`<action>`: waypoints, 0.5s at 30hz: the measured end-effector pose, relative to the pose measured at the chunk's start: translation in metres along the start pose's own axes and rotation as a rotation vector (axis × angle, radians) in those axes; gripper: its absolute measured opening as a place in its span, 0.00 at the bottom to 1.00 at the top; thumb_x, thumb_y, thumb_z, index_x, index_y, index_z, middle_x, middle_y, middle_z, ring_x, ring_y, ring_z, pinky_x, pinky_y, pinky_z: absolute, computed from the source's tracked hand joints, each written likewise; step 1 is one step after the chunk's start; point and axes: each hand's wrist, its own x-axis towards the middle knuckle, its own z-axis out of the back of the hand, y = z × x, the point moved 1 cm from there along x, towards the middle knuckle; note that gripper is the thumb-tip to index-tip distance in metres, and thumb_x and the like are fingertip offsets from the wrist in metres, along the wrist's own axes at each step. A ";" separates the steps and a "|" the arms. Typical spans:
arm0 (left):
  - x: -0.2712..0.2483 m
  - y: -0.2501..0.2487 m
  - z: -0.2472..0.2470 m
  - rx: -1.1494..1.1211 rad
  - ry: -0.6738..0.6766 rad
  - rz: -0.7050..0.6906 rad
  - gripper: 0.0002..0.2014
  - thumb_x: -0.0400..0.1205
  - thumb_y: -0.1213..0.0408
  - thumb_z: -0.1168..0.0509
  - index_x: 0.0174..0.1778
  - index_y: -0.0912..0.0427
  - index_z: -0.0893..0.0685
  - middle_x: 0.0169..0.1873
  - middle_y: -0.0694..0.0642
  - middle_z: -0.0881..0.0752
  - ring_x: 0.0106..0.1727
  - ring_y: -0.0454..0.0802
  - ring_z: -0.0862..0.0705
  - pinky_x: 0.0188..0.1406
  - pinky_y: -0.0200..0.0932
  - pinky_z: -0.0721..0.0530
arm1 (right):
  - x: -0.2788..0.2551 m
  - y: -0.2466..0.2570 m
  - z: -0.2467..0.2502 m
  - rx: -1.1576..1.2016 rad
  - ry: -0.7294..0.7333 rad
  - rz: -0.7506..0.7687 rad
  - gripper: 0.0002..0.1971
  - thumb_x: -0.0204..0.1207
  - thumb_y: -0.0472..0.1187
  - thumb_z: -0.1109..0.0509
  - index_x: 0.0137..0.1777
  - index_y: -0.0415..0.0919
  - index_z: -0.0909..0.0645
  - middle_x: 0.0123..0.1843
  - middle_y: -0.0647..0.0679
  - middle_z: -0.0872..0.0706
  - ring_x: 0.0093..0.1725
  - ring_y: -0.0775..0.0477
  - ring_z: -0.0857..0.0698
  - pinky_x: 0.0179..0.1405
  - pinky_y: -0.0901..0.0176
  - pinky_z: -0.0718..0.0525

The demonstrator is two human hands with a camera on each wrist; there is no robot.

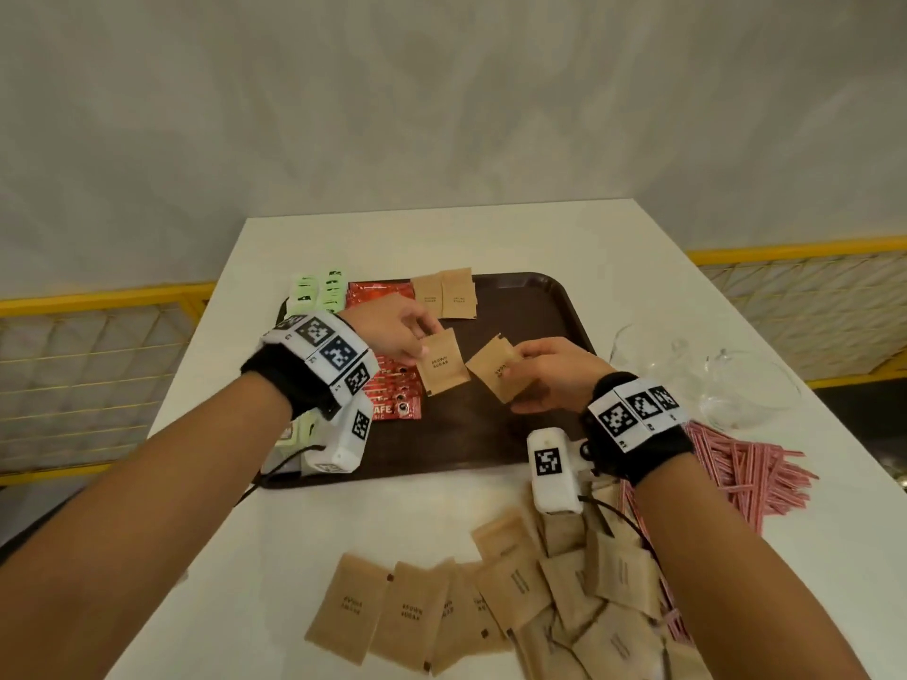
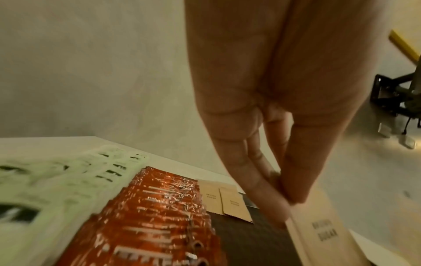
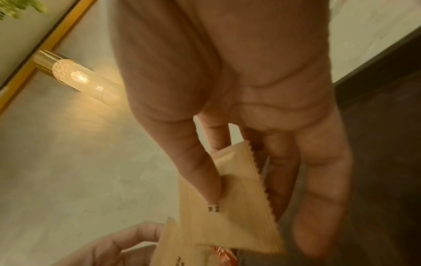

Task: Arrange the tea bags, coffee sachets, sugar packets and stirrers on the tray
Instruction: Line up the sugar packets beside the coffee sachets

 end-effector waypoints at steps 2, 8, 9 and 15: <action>0.023 -0.004 0.009 0.047 -0.045 0.019 0.14 0.80 0.76 0.35 0.60 0.61 0.20 0.46 0.55 0.21 0.41 0.47 0.17 0.47 0.38 0.16 | 0.016 0.013 0.005 0.012 -0.009 -0.011 0.07 0.77 0.27 0.35 0.41 0.38 0.21 0.47 0.40 0.18 0.47 0.42 0.16 0.44 0.52 0.14; 0.084 -0.004 0.031 0.145 -0.131 0.050 0.15 0.78 0.77 0.35 0.58 0.59 0.16 0.49 0.58 0.18 0.44 0.52 0.15 0.52 0.47 0.14 | 0.067 0.047 0.019 -0.527 -0.265 0.060 0.10 0.62 0.38 0.26 0.43 0.44 0.21 0.41 0.46 0.16 0.45 0.43 0.15 0.41 0.51 0.13; 0.091 -0.004 0.032 0.161 -0.133 0.050 0.15 0.78 0.77 0.34 0.58 0.59 0.16 0.48 0.57 0.19 0.43 0.51 0.16 0.47 0.43 0.12 | 0.074 0.053 0.021 -0.538 -0.306 0.079 0.09 0.65 0.37 0.26 0.43 0.43 0.22 0.39 0.48 0.18 0.41 0.47 0.17 0.33 0.58 0.18; 0.118 -0.002 0.033 0.322 -0.139 0.061 0.14 0.77 0.75 0.32 0.57 0.60 0.14 0.49 0.56 0.17 0.46 0.47 0.21 0.39 0.37 0.23 | 0.108 0.072 0.023 -0.338 -0.241 0.132 0.06 0.74 0.30 0.33 0.50 0.35 0.19 0.47 0.41 0.17 0.48 0.43 0.16 0.46 0.52 0.14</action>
